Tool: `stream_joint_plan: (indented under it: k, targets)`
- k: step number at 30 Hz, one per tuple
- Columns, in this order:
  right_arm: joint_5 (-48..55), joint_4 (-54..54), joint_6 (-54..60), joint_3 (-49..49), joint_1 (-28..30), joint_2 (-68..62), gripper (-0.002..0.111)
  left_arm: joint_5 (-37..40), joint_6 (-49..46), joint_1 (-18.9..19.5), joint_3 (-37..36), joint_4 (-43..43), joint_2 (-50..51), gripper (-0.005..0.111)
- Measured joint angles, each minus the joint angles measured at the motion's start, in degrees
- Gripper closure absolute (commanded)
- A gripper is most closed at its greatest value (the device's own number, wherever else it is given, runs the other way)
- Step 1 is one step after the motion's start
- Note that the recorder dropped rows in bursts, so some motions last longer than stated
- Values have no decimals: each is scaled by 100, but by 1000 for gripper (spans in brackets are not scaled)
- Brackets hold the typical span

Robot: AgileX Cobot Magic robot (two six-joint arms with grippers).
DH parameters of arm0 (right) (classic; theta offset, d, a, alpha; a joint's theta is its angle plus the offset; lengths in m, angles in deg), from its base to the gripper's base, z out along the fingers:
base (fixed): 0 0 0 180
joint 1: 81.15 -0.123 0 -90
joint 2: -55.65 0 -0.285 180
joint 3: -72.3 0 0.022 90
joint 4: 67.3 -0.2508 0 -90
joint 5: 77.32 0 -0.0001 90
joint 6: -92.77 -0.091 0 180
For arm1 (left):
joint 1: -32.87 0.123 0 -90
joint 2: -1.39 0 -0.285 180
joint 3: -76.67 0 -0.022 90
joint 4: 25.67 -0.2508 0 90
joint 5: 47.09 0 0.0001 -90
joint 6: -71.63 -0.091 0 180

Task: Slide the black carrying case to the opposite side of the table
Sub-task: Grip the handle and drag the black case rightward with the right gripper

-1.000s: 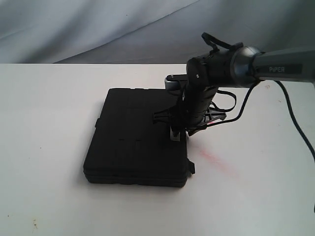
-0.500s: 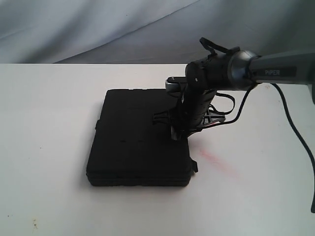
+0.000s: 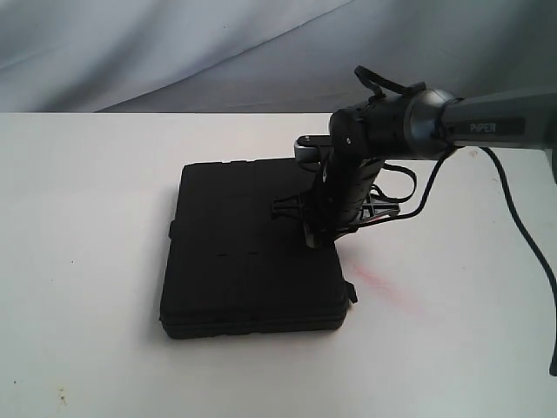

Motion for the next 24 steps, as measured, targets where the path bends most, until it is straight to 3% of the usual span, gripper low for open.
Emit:
stream_joint_plan:
  k: [24]
  targets:
    - [-569,-6,457,1220,1050,637,108,0,0,0,0,0,0,107]
